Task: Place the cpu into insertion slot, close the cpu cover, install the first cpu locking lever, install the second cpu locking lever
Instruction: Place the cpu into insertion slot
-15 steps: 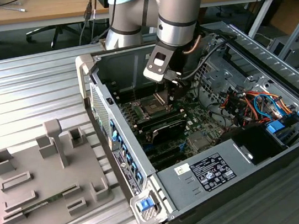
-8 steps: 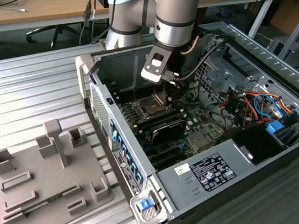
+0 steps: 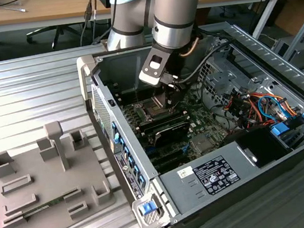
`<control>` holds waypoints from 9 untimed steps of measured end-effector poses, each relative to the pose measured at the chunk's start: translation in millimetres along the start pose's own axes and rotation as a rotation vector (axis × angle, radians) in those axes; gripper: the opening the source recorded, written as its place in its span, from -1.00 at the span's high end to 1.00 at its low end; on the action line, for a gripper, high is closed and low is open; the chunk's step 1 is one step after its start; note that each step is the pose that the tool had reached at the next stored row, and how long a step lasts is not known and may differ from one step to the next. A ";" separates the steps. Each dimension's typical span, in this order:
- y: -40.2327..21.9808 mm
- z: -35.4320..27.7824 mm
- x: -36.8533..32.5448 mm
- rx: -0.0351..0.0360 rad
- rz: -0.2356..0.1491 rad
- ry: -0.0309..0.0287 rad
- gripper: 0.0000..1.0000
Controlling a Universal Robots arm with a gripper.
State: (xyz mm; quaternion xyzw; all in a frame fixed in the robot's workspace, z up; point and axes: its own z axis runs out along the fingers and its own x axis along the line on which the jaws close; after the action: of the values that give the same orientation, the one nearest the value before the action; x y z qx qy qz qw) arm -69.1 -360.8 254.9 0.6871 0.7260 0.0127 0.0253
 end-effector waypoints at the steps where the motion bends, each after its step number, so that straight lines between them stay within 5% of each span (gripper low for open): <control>1: -0.7 0.1 0.1 0.0000 0.000 0.0000 -0.08; 9: -6.0 0.3 0.3 0.0000 0.000 0.0000 -0.08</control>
State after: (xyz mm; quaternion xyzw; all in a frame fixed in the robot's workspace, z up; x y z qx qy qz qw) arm -75.1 -360.8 254.3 0.6871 0.7260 0.0127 0.0253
